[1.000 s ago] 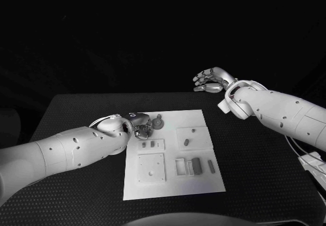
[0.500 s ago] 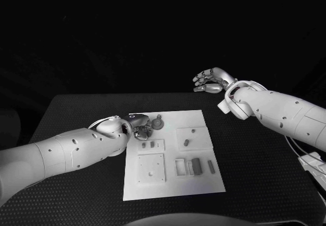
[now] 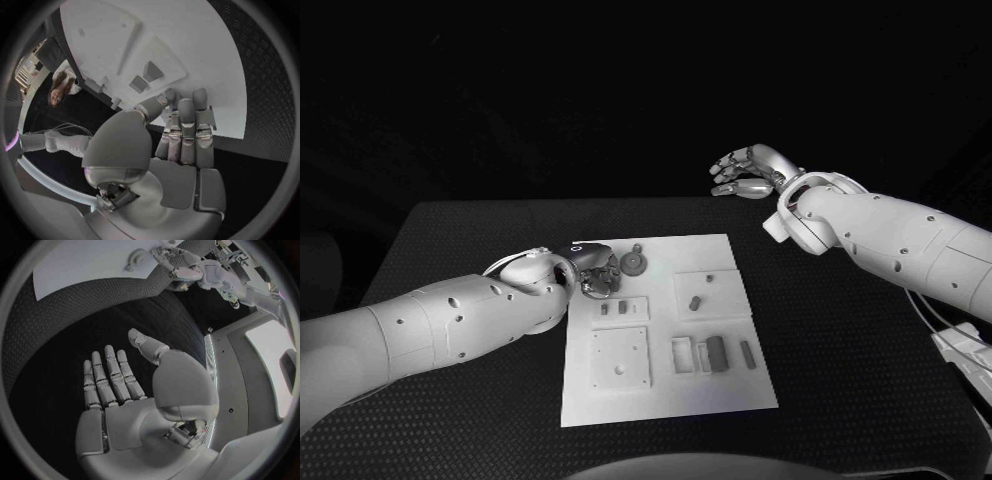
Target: Assemble the parts on the task board
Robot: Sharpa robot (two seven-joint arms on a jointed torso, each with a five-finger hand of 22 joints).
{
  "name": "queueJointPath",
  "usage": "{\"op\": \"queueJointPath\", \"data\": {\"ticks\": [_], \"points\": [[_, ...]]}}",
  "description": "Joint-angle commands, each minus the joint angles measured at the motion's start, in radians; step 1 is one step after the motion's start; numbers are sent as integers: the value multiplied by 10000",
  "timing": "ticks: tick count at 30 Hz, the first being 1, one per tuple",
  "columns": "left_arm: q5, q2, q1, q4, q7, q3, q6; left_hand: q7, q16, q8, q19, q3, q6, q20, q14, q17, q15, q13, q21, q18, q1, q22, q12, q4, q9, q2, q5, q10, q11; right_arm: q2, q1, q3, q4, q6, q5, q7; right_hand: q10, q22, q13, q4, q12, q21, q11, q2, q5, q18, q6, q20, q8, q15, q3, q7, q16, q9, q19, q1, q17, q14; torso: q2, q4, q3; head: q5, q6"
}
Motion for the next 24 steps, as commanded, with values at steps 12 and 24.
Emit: {"op": "queueJointPath", "data": {"ticks": [12, 24], "points": [[525, -304, -48, -205, 120, -8, -479, 23, -19, -28, -64, -51, -108, 49, -78, 33, 14, -10, -32, 203, -10, 228, -49, 28, -22, -151, 1, -144, 58, -253, -82, 2, 206, 442, -453, -47, 79, 256, -4, 24, 128, 192, -74, 55, -3, -98, -27, -76, 126, -194, 35, 368, 293, -4, 140, -50, 84, 401, 2, -12, 0, -44, 111], [6833, -1173, 288, -384, 2270, 458, -569, 81, -1144, 253, -1444, -313, -17, 422, -1433, -365, 367, 95, -869, -70, -728, -78, -91, 239, 40, -264, -9, -583, 350, -1089, -344, -83, 1413, 1679, -3474, -549, 1960, 6, 275, 215, 1006, 751, -911, 147, 6, 819, 718, -342, 633, -1117, 231, 43, 1275, 204, 2648, -478, 412, 2585, -12, -14, 18, -181, 347]]}}
